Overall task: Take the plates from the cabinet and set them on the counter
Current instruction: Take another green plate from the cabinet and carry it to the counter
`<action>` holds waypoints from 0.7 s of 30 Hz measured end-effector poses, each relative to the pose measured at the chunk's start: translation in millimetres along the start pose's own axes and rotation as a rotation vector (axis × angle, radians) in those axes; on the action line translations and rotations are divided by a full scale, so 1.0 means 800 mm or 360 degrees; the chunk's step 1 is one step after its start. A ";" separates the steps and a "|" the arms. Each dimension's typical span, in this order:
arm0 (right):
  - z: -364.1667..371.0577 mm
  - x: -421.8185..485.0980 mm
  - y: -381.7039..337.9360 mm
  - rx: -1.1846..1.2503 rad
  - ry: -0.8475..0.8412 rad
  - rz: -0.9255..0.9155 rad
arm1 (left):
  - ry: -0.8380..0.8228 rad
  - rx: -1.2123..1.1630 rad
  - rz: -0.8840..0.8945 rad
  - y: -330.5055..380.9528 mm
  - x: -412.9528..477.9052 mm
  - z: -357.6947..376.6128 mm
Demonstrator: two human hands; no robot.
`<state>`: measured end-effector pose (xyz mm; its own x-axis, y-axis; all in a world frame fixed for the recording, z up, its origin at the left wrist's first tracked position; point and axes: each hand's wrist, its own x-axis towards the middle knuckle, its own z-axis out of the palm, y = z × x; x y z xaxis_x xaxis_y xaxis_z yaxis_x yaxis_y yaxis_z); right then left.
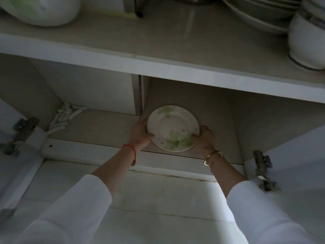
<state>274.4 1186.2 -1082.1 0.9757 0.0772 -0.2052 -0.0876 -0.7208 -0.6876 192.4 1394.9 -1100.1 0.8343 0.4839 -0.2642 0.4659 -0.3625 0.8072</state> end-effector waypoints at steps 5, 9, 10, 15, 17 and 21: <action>-0.003 -0.010 0.005 0.0194 -0.0025 0.0046 | -0.0014 -0.0295 -0.0090 -0.004 -0.014 -0.006; -0.010 -0.034 0.001 0.0439 -0.0087 0.0141 | 0.0083 -0.0408 -0.0152 0.001 -0.047 -0.024; -0.014 -0.043 -0.003 0.0487 -0.0108 0.0163 | 0.0071 -0.0400 -0.0165 0.004 -0.059 -0.031; -0.053 -0.123 -0.029 0.0483 -0.0184 0.0163 | 0.0062 -0.0239 -0.0186 0.034 -0.148 -0.080; -0.078 -0.169 -0.046 0.0421 -0.0224 0.0195 | 0.0075 -0.0131 -0.0217 0.054 -0.195 -0.106; -0.140 -0.262 -0.093 0.0345 -0.0341 0.0305 | 0.0103 -0.0136 -0.0331 0.105 -0.297 -0.160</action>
<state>98.8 1146.9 -909.8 0.8750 0.1141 -0.4705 -0.3280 -0.5751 -0.7495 -4.6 1351.4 -902.0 0.7007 0.5925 -0.3974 0.5971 -0.1822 0.7812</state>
